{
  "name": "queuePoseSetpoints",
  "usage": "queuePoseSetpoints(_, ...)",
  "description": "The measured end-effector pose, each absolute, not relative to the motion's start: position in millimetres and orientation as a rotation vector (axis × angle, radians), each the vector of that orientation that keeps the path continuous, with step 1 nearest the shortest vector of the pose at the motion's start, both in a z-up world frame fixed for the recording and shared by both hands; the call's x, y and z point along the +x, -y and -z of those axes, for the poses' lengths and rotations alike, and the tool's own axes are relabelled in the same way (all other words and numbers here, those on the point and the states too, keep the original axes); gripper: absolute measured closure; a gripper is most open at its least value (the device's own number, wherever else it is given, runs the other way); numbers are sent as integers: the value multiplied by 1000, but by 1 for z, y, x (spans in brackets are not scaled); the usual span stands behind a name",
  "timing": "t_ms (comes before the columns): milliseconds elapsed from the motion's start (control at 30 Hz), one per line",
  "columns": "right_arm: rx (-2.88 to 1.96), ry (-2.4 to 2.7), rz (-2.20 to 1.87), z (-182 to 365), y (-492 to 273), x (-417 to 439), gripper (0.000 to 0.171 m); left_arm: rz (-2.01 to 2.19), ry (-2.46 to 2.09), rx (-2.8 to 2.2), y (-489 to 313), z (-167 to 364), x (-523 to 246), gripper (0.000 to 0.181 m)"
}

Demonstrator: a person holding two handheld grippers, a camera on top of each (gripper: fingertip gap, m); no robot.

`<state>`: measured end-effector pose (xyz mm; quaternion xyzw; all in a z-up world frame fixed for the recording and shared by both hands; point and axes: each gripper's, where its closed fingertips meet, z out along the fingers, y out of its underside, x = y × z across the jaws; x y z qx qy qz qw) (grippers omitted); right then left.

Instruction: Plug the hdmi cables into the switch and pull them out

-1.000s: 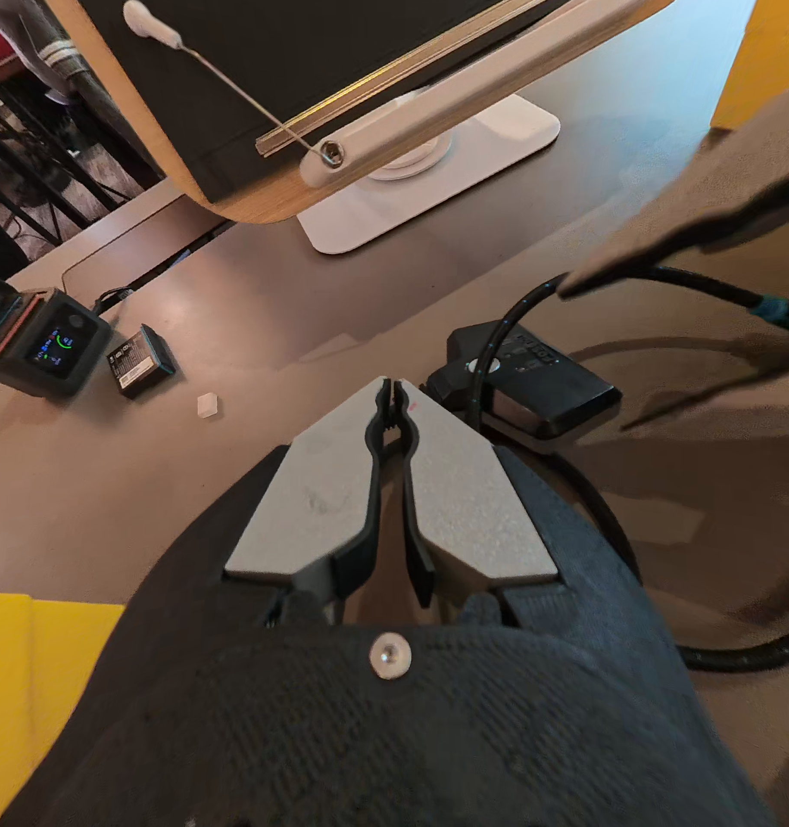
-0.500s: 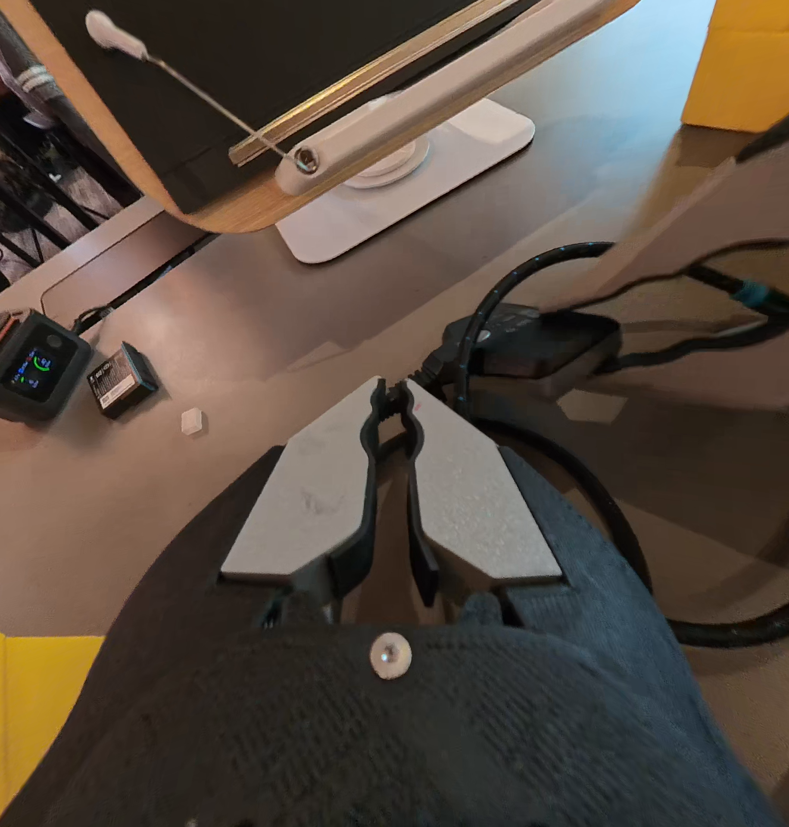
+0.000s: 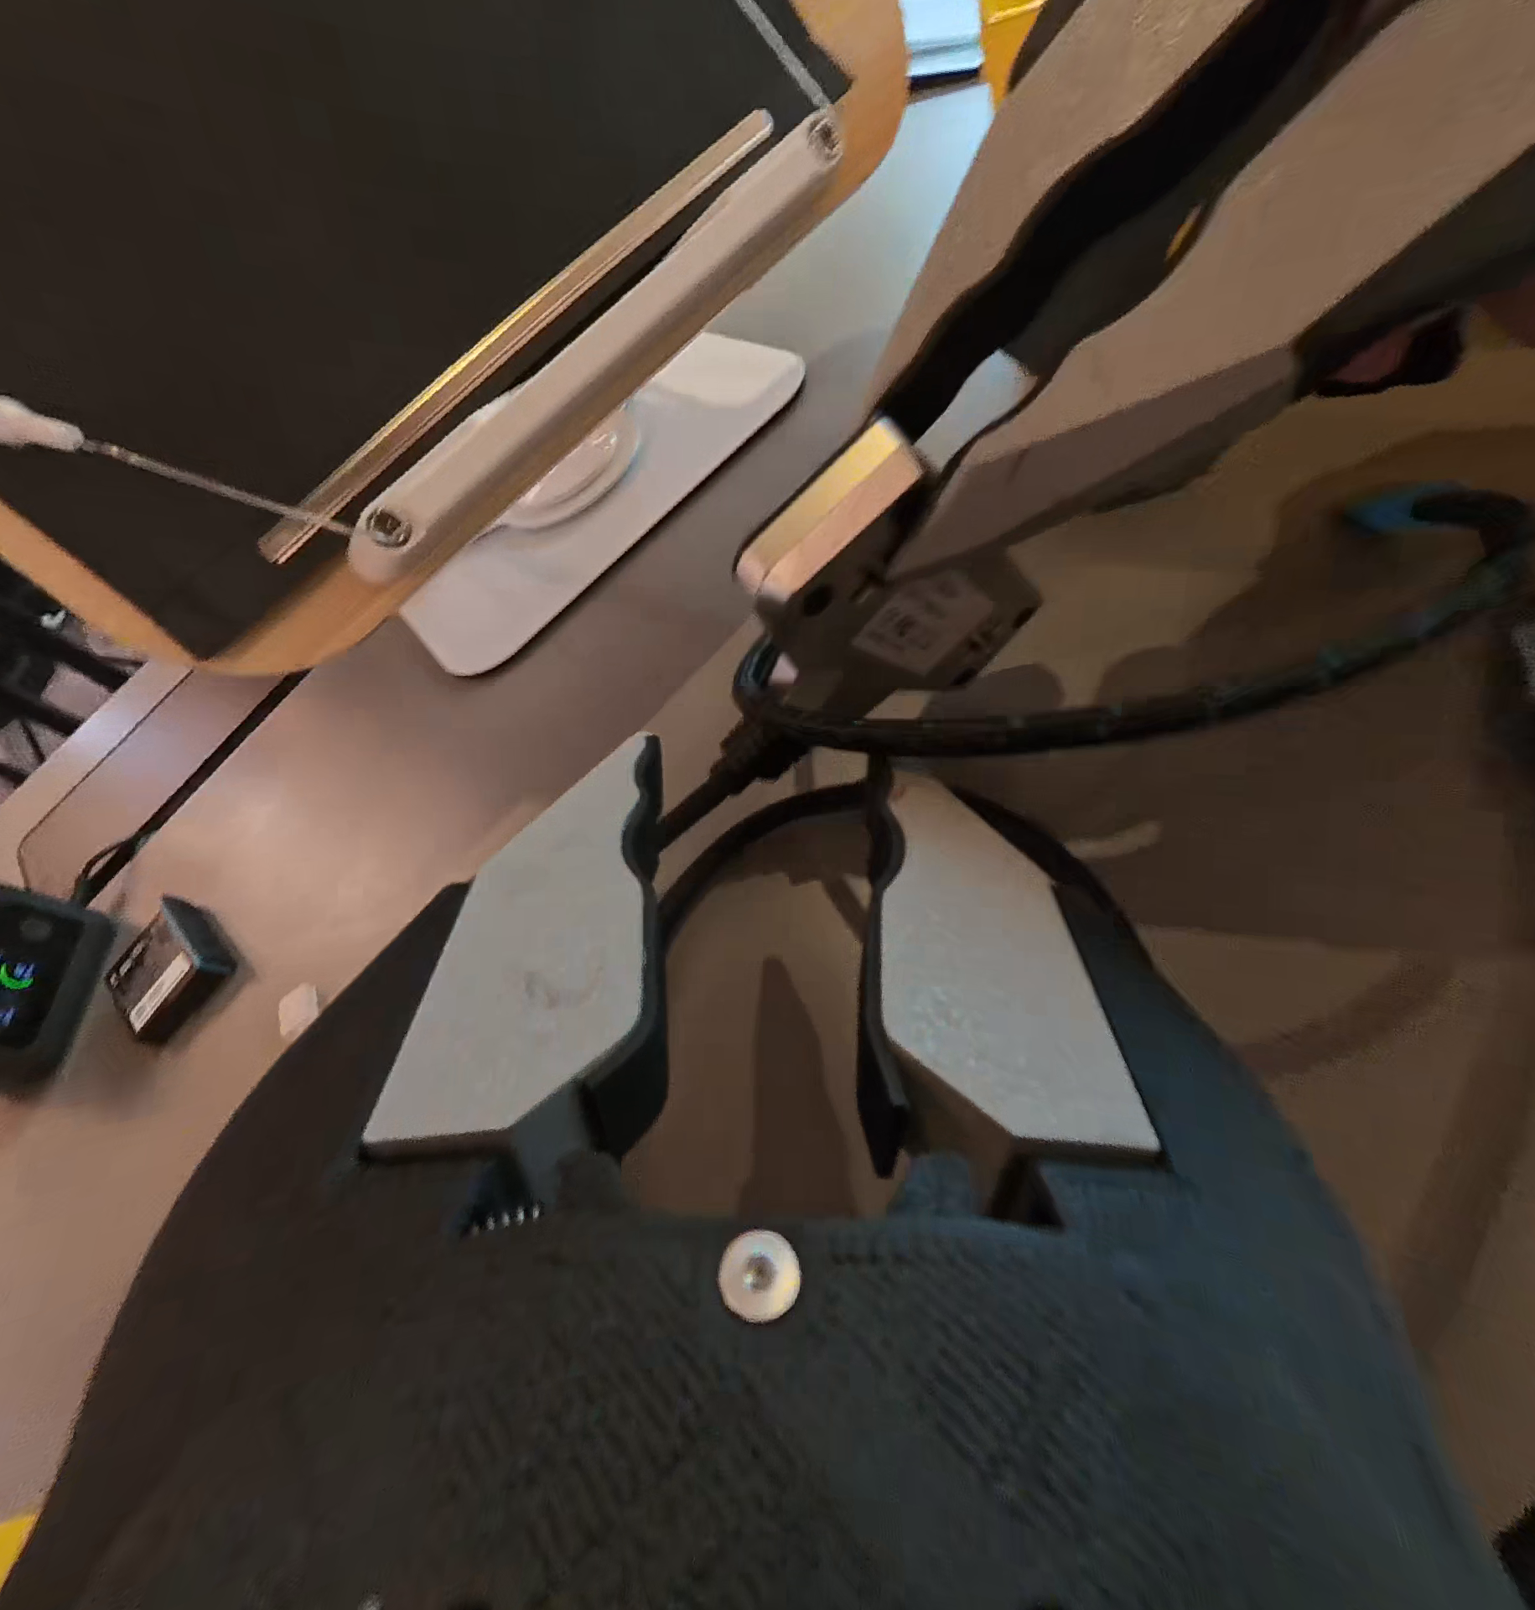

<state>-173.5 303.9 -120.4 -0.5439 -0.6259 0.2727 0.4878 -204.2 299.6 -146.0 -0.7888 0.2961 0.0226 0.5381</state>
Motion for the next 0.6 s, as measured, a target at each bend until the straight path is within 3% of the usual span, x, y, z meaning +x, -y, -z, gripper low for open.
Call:
queuePoseSetpoints(367, -1281, 1644, -881, 119, -273, -174, 155, 25, -874, -1848, -287, 156, -178, 142)
queuePoseSetpoints(600, -1361, 1547, -1040, 109, -281, -172, 155, 50, -856, -1763, -282, 136, -176, 145)
